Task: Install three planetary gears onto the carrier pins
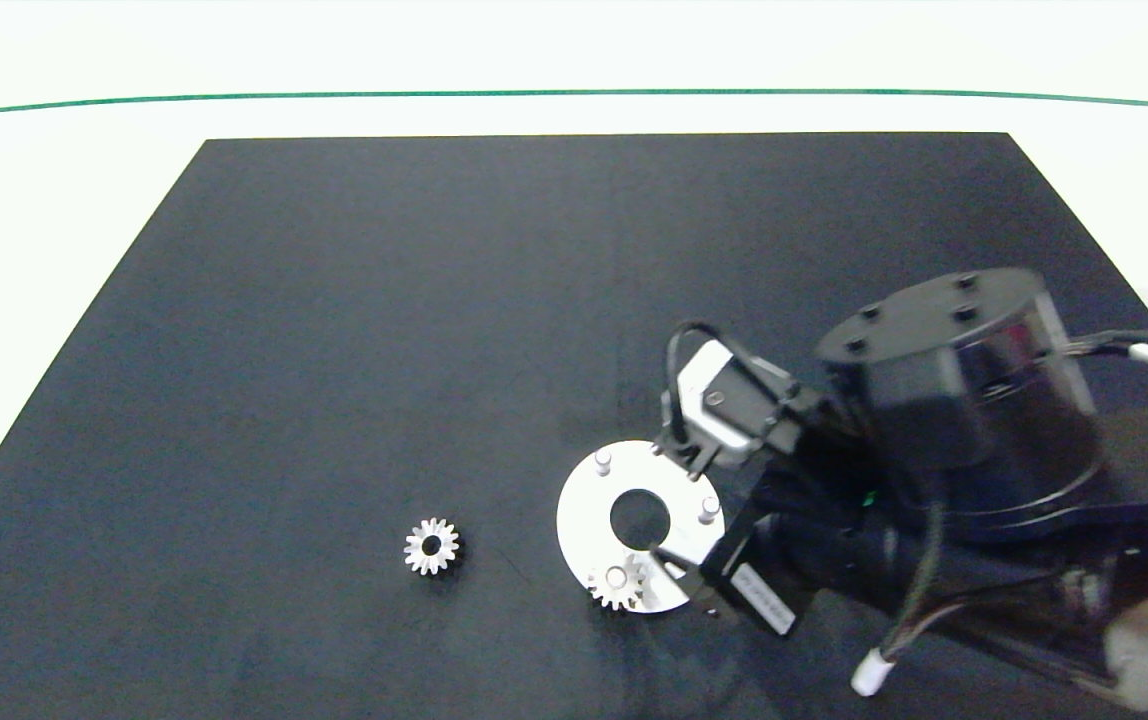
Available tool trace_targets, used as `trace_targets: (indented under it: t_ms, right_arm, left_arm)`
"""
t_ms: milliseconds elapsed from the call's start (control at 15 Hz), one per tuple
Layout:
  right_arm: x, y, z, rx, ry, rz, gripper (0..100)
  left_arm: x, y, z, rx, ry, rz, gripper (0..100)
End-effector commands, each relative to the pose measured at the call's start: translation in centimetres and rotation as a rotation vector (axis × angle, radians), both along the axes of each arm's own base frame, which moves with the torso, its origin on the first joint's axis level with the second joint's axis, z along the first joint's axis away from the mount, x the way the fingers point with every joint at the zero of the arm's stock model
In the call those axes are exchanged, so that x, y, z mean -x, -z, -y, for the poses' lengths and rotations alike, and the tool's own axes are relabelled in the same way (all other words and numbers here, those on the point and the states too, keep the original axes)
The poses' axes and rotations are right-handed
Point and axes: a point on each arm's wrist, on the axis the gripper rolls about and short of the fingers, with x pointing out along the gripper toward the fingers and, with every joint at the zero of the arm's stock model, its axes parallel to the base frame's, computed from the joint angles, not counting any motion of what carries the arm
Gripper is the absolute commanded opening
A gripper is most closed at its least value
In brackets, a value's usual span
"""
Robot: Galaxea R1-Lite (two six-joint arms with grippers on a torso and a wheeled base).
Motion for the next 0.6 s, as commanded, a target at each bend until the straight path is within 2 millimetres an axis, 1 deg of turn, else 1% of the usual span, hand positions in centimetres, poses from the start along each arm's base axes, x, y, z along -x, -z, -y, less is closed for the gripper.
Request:
trace_targets:
  t_ms: [67, 133, 200, 267, 400, 533, 600]
  right_arm:
    - [2.6, -4.2, 9.9, -0.108, 0.214, 0.108, 100]
    - [3.1, -3.7, 11.8, -0.097, 0.27, 0.104, 100]
    - [3.8, -2.9, 13.4, -0.086, 0.322, 0.094, 100]
    - [4.6, -1.3, 14.7, -0.062, 0.358, 0.067, 100]
    - [5.8, 0.7, 16.0, -0.045, 0.39, 0.03, 100]
    - [6.2, 1.6, 16.2, -0.066, 0.42, -0.003, 100]
    - [6.1, 1.7, 16.2, -0.078, 0.428, -0.013, 100]
  left_arm:
    - [0.3, 0.0, 0.0, 0.0, -0.001, 0.012, 100]
    - [0.4, 0.0, 0.0, 0.0, -0.001, 0.018, 100]
    - [0.5, 0.1, 0.0, 0.001, -0.001, 0.023, 100]
    - [0.6, 0.2, 0.0, 0.0, -0.004, 0.023, 100]
    - [0.9, 0.4, 0.0, -0.002, -0.005, 0.003, 100]
    - [1.4, 0.8, 0.0, -0.003, 0.001, 0.001, 100]
    - [1.4, 0.8, 0.0, -0.006, 0.002, 0.006, 100]
